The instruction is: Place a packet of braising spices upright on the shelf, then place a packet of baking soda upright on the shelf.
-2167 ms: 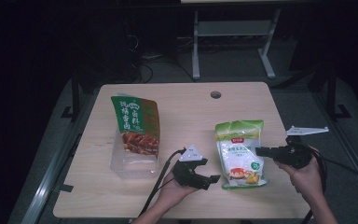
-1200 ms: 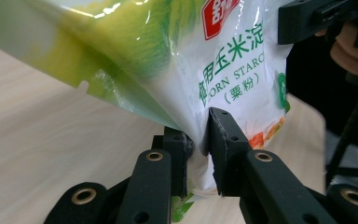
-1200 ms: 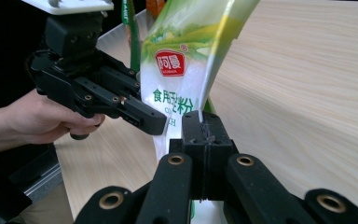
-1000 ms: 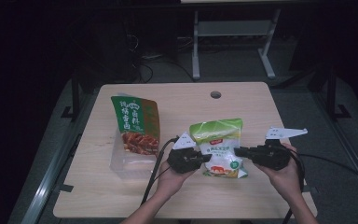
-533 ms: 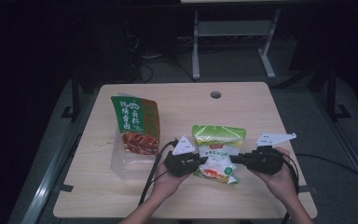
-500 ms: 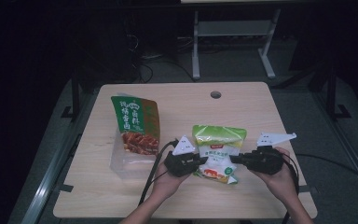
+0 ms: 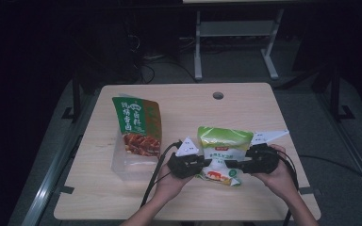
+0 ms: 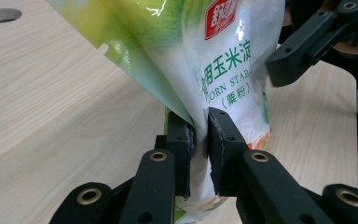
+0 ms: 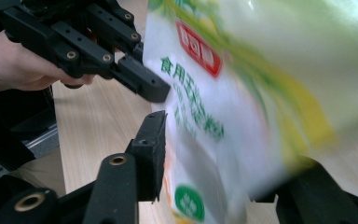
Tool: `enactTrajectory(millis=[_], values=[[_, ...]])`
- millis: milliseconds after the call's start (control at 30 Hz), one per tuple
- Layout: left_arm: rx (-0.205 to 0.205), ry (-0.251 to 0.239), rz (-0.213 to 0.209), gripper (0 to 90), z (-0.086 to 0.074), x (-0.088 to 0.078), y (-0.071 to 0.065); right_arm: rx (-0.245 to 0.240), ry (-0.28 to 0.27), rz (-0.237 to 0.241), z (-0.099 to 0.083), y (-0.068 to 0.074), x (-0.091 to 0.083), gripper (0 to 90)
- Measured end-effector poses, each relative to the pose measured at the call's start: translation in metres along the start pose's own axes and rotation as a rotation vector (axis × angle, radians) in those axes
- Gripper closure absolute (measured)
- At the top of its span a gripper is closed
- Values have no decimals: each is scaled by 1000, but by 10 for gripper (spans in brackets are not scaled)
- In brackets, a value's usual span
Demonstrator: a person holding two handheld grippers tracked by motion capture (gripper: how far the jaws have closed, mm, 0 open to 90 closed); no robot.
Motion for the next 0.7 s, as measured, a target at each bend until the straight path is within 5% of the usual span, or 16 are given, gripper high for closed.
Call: enactTrajectory(millis=[133, 300, 700], values=[[10, 7, -1, 794, 0, -2, 0, -11, 33, -50, 6, 3, 7, 705], [-24, 2, 3, 728, -3, -8, 4, 7, 30, -51, 7, 6, 5, 853], [-39, 9, 39, 515, -29, -35, 6, -12, 13, -84, 9, 18, -11, 880]])
Point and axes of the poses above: each handheld gripper's, and its own axes: x roughly forward along the jaws, z roughly out of its top, y roughly to its left, the point moved 1 cm from there along x, roughly forward along the jaws, and after that the axes turned 8 degrees about z, right-handed, at the moved point
